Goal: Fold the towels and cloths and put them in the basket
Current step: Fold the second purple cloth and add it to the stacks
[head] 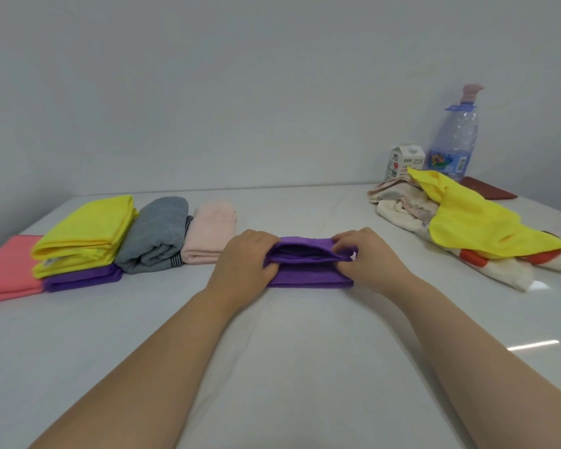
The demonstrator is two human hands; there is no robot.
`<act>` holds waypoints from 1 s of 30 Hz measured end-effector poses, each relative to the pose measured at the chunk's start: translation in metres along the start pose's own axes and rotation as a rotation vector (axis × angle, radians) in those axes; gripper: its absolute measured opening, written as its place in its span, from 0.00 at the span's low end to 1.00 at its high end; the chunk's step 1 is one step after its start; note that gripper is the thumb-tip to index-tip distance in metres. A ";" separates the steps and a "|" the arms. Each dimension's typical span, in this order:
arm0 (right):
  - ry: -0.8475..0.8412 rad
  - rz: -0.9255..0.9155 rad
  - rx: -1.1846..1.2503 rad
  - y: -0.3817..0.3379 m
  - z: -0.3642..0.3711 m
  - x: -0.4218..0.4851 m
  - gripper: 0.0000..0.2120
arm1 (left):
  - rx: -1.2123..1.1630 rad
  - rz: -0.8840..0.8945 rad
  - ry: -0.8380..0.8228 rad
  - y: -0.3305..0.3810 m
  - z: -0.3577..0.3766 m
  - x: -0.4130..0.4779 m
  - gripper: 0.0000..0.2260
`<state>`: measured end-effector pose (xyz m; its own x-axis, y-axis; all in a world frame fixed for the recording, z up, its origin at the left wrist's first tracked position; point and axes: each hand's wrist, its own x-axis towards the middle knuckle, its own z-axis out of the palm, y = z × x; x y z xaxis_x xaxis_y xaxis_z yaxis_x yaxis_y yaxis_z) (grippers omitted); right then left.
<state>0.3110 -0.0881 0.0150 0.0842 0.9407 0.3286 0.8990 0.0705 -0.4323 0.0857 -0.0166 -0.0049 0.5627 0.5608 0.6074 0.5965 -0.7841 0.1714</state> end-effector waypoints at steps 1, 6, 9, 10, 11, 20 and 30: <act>0.013 -0.054 -0.053 -0.001 -0.002 0.001 0.08 | -0.005 0.048 0.012 -0.001 -0.001 0.000 0.10; 0.025 -0.188 -0.208 -0.014 -0.016 0.003 0.07 | -0.003 0.151 0.041 -0.001 0.002 0.000 0.09; -0.092 -0.147 -0.248 -0.019 -0.018 0.000 0.10 | 0.001 0.183 -0.012 0.000 0.001 -0.001 0.10; -0.140 -0.125 -0.258 -0.020 -0.016 -0.001 0.10 | -0.001 0.182 -0.032 0.000 0.001 -0.002 0.10; -0.197 -0.103 -0.268 -0.022 -0.015 -0.003 0.11 | -0.002 0.178 -0.050 0.000 0.000 -0.003 0.09; -0.107 0.105 -0.310 -0.035 -0.004 -0.002 0.24 | -0.031 -0.201 -0.164 0.019 0.010 0.014 0.16; -0.042 0.032 -0.707 -0.057 0.018 0.001 0.14 | 0.300 -0.129 -0.414 0.028 0.026 0.009 0.22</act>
<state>0.2522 -0.0856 0.0249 0.1113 0.9518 0.2858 0.9613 -0.1760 0.2119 0.1222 -0.0266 -0.0150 0.6168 0.7534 0.2280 0.7793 -0.6253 -0.0420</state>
